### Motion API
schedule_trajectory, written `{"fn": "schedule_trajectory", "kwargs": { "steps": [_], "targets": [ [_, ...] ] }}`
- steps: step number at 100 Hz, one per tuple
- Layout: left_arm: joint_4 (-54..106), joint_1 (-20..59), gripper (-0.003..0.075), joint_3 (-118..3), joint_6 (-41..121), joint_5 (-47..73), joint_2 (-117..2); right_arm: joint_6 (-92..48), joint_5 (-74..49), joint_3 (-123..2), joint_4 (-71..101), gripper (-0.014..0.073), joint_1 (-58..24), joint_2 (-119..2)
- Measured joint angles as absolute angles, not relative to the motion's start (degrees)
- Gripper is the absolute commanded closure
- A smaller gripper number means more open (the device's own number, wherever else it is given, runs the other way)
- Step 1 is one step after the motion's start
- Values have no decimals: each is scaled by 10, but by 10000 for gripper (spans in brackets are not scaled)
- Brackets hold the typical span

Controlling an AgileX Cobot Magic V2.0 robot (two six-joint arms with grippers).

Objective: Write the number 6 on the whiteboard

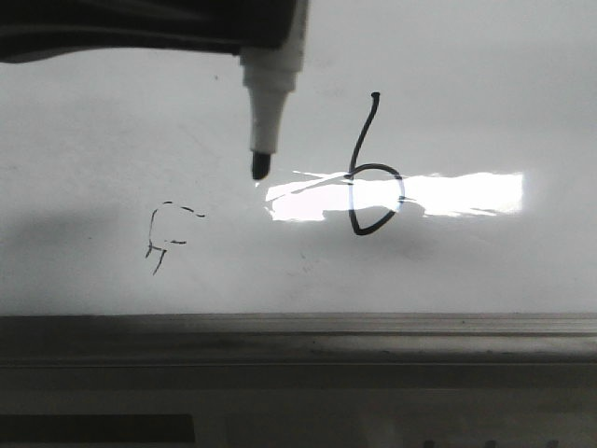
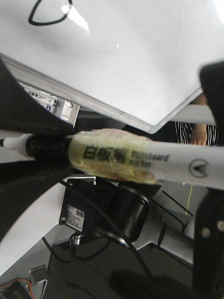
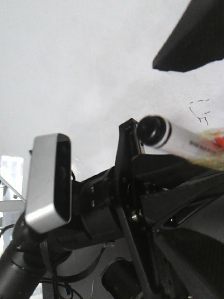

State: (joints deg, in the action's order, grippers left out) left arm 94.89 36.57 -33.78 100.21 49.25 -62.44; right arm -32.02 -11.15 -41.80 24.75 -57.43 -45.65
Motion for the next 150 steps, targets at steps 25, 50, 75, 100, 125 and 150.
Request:
{"fn": "schedule_trajectory", "kwargs": {
  "steps": [25,50,75,100,125,150],
  "targets": [
    [950,366,741,-338,898,371,-624,-321,-140,-418,243,591,-517,-399],
    [957,366,741,-338,807,219,-625,-321,-166,-418,243,657,-491,-357],
    [986,421,741,-338,771,30,-632,-321,-168,-418,243,657,-491,-353],
    [1039,500,741,-348,764,-75,-676,-321,-168,-418,243,657,-491,-353],
    [1046,513,741,-370,763,-89,-711,-321,-172,-418,243,657,-491,-353],
    [1046,515,741,-381,762,-87,-730,-321,-173,-418,243,657,-491,-353]
  ]
}}
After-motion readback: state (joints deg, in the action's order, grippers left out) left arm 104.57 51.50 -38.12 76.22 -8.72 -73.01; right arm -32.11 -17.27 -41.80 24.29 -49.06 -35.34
